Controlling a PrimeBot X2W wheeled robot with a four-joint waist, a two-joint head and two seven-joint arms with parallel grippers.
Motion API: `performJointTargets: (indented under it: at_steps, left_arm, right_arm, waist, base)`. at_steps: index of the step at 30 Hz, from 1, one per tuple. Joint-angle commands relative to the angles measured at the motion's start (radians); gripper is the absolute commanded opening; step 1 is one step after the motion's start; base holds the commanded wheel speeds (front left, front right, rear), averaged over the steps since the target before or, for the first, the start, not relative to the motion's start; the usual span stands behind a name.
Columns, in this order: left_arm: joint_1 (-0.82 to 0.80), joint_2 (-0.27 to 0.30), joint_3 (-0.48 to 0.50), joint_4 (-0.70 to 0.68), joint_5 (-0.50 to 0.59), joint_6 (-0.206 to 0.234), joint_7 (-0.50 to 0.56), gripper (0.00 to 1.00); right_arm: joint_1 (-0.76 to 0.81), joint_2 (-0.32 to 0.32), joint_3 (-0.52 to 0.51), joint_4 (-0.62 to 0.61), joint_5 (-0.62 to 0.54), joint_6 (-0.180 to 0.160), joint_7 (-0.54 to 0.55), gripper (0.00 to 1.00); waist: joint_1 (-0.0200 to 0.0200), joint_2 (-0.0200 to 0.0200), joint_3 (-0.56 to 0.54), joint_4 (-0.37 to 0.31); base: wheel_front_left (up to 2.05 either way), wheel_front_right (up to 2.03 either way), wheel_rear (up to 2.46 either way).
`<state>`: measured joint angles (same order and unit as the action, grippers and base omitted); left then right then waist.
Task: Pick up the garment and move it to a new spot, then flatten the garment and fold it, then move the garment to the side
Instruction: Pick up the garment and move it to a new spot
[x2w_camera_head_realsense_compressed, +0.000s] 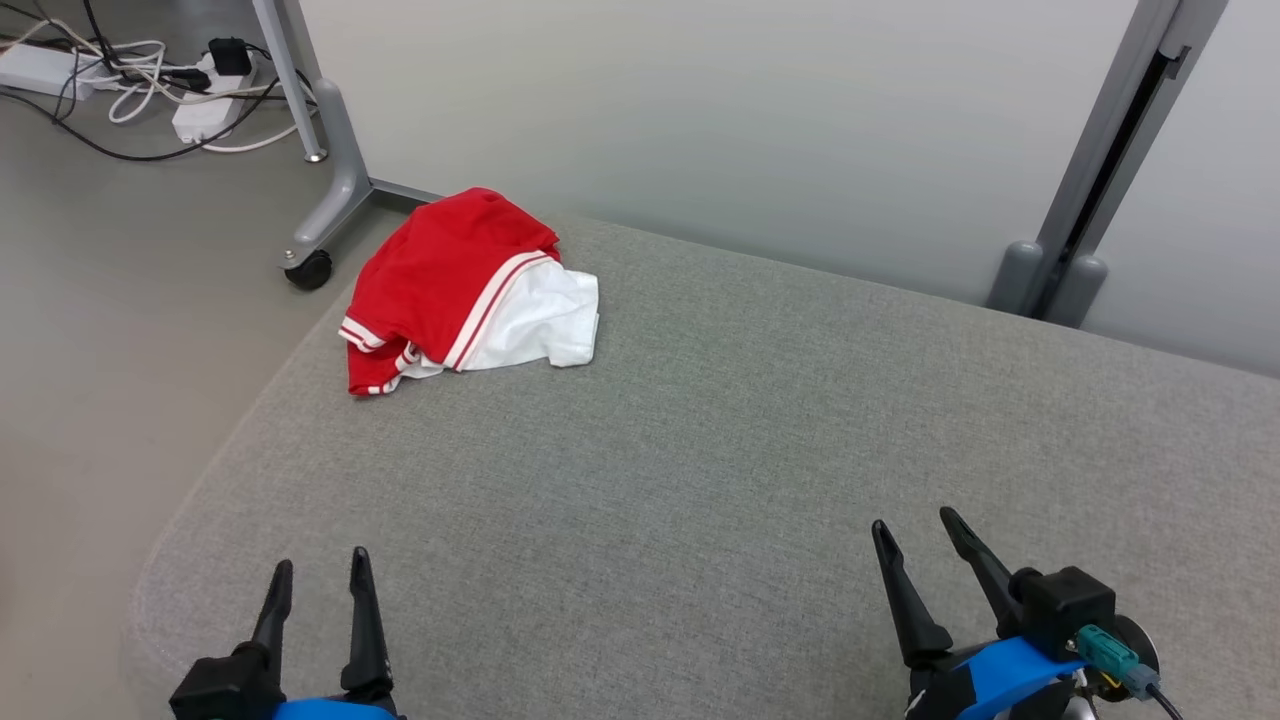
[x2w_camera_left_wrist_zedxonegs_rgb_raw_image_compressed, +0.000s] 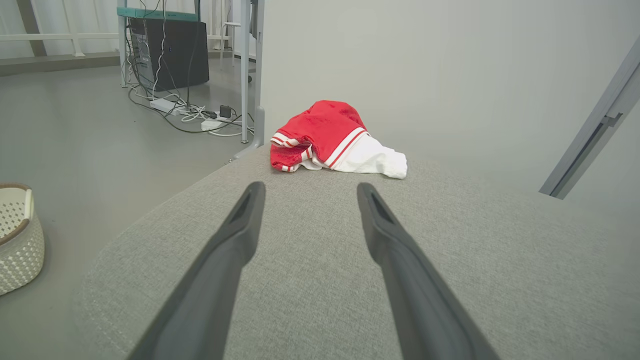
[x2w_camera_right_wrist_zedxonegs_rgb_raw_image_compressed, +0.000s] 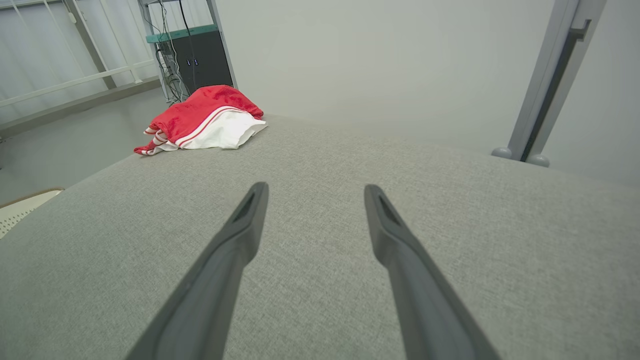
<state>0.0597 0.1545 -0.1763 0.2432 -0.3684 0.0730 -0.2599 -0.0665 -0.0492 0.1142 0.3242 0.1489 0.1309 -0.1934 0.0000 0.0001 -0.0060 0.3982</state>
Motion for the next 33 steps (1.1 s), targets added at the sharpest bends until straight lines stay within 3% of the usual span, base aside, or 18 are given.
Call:
performJointTargets:
  at_steps: [1, 6, 14, 18, 22, 28, 33]
  left_arm:
    - [0.000, 0.008, 0.012, -0.012, -0.007, 0.005, -0.004, 1.00]
    - [-0.064, 0.039, 0.088, -0.087, -0.043, 0.015, -0.002, 1.00]
    - [-0.355, 0.194, 0.170, -0.106, -0.053, -0.004, 0.093, 1.00]
    - [-0.521, 0.260, 0.150, 0.030, -0.051, -0.046, 0.176, 1.00]
    - [-0.652, 0.292, 0.128, 0.212, -0.057, -0.086, 0.245, 1.00]
    - [-0.777, 0.311, 0.080, 0.465, -0.073, -0.152, 0.364, 1.00]
    - [-0.853, 0.309, 0.041, 0.590, -0.105, -0.189, 0.431, 1.00]
  right_arm:
    - [-0.011, -0.002, 0.005, -0.014, -0.012, 0.000, 0.001, 1.00]
    - [-0.039, -0.002, 0.005, -0.066, -0.041, 0.000, 0.020, 1.00]
    - [-0.094, -0.003, -0.003, -0.213, -0.154, 0.000, 0.105, 1.00]
    - [-0.124, -0.003, 0.026, -0.290, -0.176, 0.000, 0.147, 1.00]
    - [-0.141, -0.003, 0.044, -0.350, -0.207, 0.000, 0.182, 1.00]
    - [-0.153, -0.003, 0.033, -0.434, -0.244, 0.000, 0.218, 1.00]
    - [-0.152, -0.003, 0.021, -0.477, -0.260, 0.000, 0.232, 1.00]
  waist:
    - [0.0000, -0.0001, 0.007, -0.005]
    - [0.0000, -0.0001, 0.054, -0.040]
    - [0.0000, -0.0001, 0.211, -0.138]
    - [0.0000, -0.0001, 0.294, -0.203]
    - [0.0000, -0.0001, 0.370, -0.264]
    - [0.0000, -0.0001, 0.475, -0.312]
    - [0.0000, -0.0001, 0.530, -0.326]
  base:
    - [0.00, 0.00, 0.00]
    - [0.00, 0.00, 0.00]
    - [0.00, 0.00, 0.00]
    - [0.00, 0.00, 0.00]
    - [0.00, 0.00, 0.00]
    - [0.00, 0.00, 0.00]
    - [0.00, 0.00, 0.00]
